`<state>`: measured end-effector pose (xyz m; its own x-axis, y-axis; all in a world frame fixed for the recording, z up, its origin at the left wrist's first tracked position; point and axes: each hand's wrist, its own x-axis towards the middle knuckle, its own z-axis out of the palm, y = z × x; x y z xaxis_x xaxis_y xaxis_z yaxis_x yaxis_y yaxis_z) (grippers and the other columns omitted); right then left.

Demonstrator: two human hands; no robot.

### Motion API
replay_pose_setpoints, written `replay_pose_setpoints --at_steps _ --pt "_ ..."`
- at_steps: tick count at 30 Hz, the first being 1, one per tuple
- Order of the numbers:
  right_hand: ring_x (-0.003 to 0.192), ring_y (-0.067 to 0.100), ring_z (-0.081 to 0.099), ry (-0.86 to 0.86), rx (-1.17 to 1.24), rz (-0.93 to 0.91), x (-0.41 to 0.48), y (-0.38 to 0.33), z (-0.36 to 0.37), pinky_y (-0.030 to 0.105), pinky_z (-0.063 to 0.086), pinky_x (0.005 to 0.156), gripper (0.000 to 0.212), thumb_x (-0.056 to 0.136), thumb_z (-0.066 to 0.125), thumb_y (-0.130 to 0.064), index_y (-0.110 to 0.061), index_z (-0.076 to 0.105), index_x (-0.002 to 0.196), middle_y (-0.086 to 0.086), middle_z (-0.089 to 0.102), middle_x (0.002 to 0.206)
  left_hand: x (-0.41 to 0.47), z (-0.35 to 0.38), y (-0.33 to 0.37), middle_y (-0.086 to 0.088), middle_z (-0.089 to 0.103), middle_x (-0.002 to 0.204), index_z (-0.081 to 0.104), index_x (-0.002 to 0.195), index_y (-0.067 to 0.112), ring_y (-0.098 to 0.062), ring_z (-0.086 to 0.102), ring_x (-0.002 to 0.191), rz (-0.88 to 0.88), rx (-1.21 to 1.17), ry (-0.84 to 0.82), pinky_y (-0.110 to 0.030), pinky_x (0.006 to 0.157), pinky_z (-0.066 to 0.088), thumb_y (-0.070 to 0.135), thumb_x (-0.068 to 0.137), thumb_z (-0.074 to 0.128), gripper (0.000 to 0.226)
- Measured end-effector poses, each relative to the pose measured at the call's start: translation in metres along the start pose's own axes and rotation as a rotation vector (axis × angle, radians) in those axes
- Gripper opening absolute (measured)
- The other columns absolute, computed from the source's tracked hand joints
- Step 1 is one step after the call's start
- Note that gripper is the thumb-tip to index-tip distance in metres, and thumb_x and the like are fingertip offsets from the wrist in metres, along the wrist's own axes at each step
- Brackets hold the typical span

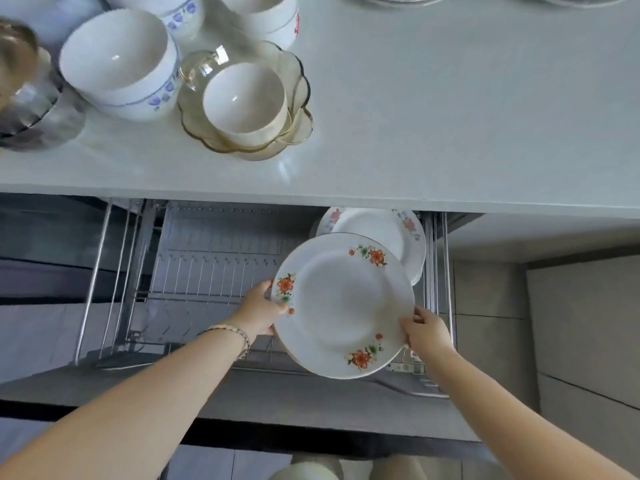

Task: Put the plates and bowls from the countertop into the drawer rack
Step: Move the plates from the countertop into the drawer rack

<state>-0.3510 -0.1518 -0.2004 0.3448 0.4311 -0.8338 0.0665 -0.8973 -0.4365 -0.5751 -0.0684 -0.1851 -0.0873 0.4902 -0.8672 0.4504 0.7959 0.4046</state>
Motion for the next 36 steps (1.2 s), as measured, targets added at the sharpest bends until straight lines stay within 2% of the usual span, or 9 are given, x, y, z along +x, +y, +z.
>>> replay_pose_setpoints --at_steps 5,10,14,16,19,23,29,33,36 --pt "0.070 0.023 0.046 0.084 0.022 0.033 0.043 0.007 0.014 0.027 0.033 0.058 0.025 0.089 0.038 -0.003 -0.005 0.062 0.099 0.020 0.055 0.079 0.062 0.021 0.007 -0.011 0.063 0.121 0.053 0.123 0.007 -0.025 0.062 0.097 0.096 0.193 0.036 -0.037 0.073 0.055 0.005 0.090 0.056 0.033" --pt "0.055 0.019 0.034 0.202 0.073 0.047 0.075 0.003 0.015 0.024 0.026 0.049 0.028 0.085 0.035 0.004 -0.010 0.049 0.066 0.005 0.042 0.060 0.099 0.040 0.036 -0.013 0.064 0.119 0.057 0.116 0.006 -0.028 0.065 0.102 0.153 0.232 0.076 -0.041 0.086 0.056 0.003 0.089 0.055 0.027" --pt "0.051 0.020 0.031 0.306 0.099 0.045 0.091 -0.002 0.016 0.023 0.024 0.047 0.026 0.084 0.033 0.003 -0.008 0.056 0.084 0.005 0.045 0.063 0.115 0.051 0.058 -0.013 0.062 0.124 0.051 0.128 0.006 -0.028 0.064 0.108 0.176 0.278 0.067 -0.040 0.089 0.055 0.002 0.086 0.060 0.043" --pt "0.056 0.023 0.037 0.342 0.102 0.043 0.099 -0.005 0.019 0.023 0.030 0.053 0.028 0.085 0.031 0.001 -0.007 0.058 0.092 0.013 0.053 0.080 0.121 0.053 0.066 -0.012 0.061 0.126 0.048 0.132 0.006 -0.027 0.062 0.111 0.184 0.292 0.080 -0.039 0.093 0.053 0.001 0.085 0.063 0.050" --pt "0.074 0.027 0.045 0.396 0.092 0.052 0.112 -0.008 0.022 0.025 0.034 0.064 0.043 0.087 0.031 -0.001 -0.009 0.058 0.120 0.019 0.058 0.118 0.130 0.058 0.072 -0.010 0.065 0.120 0.057 0.121 0.007 -0.026 0.063 0.108 0.211 0.331 0.132 -0.034 0.092 0.053 0.001 0.085 0.061 0.037" --pt "0.076 0.028 0.043 0.436 0.050 0.021 0.114 -0.016 0.022 0.025 0.032 0.068 0.044 0.086 0.031 0.001 -0.006 0.057 0.120 0.022 0.057 0.120 0.129 0.069 0.070 -0.009 0.067 0.116 0.060 0.114 0.008 -0.027 0.063 0.106 0.282 0.324 0.214 -0.036 0.091 0.053 -0.001 0.085 0.059 0.031" --pt "0.083 0.025 0.047 0.370 0.007 -0.039 0.117 -0.026 0.013 0.025 0.032 0.071 0.037 0.089 0.042 -0.009 -0.006 0.050 0.125 0.014 0.055 0.124 0.124 0.082 0.040 -0.010 0.057 0.128 0.051 0.125 0.012 -0.020 0.056 0.095 0.266 0.002 0.201 -0.027 0.076 0.044 0.011 0.092 0.049 0.033" --pt "0.091 0.030 0.057 0.272 0.053 -0.012 0.117 -0.033 0.013 0.030 0.043 0.074 0.059 0.092 0.042 -0.013 -0.023 0.024 0.148 0.009 0.060 0.124 0.124 0.093 0.036 0.001 0.049 0.136 0.030 0.141 0.035 -0.030 0.050 0.119 -0.115 -0.500 0.005 -0.061 0.099 0.039 0.037 0.093 0.045 0.050" --pt "0.105 0.035 0.059 0.284 0.006 -0.045 0.109 -0.032 0.013 0.037 0.048 0.086 0.061 0.094 0.041 -0.014 -0.023 0.017 0.150 0.015 0.061 0.120 0.144 0.095 0.029 0.003 0.055 0.133 0.037 0.136 0.042 -0.030 0.055 0.118 -0.131 -0.641 -0.048 -0.063 0.100 0.038 0.051 0.081 0.046 0.057"
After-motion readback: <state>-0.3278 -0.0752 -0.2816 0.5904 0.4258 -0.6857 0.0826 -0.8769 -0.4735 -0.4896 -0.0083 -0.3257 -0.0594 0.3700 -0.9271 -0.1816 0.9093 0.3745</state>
